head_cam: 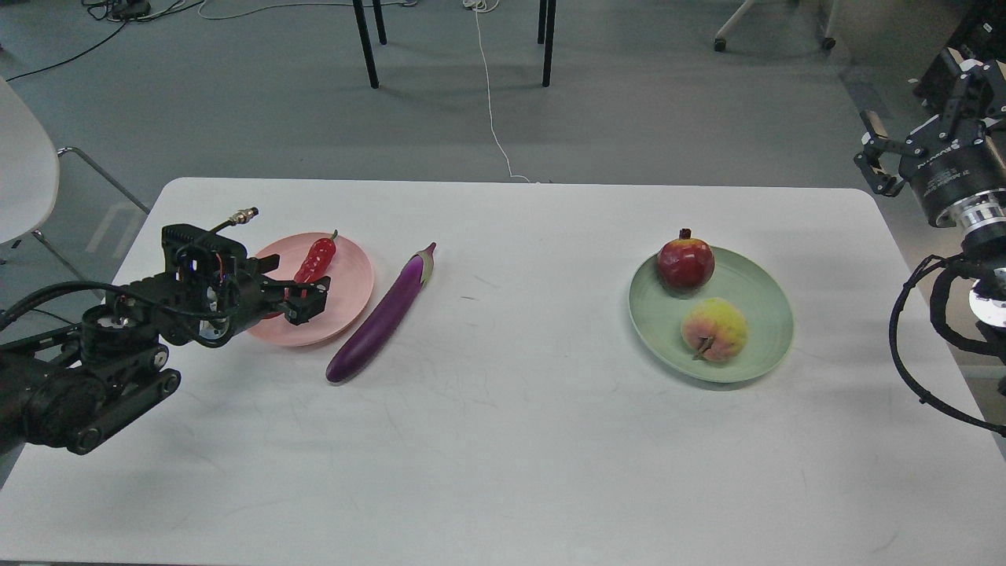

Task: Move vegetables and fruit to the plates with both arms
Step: 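Move the left hand to the purple eggplant and grasp it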

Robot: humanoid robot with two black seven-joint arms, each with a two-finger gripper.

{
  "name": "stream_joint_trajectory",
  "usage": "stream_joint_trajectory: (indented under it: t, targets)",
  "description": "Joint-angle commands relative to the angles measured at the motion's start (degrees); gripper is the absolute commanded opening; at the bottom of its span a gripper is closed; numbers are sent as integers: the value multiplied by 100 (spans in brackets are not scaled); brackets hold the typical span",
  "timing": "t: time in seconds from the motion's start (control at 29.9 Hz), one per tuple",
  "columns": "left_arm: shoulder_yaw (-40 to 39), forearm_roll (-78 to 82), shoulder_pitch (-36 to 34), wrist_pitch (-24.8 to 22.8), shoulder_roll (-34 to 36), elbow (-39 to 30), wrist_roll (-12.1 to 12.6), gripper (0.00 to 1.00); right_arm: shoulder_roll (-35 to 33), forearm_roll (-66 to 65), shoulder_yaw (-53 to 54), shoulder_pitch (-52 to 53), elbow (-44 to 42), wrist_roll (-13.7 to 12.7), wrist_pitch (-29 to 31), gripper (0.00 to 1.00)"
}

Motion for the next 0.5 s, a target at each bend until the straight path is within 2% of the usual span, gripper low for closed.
stream_joint_trajectory:
  t: [0.0,0.27,0.47]
  targets:
    - [22,50,31,-159,62,-949,54,86,-37,1,0,-1,6,0,0,99]
    - [224,243,4,-309,-351,-863,62,86,-54,1,17,-10,6,0,0,99]
    - [426,436,22,-300,-597,-432,62,86,-46,1,18,-10,15,0,0,99]
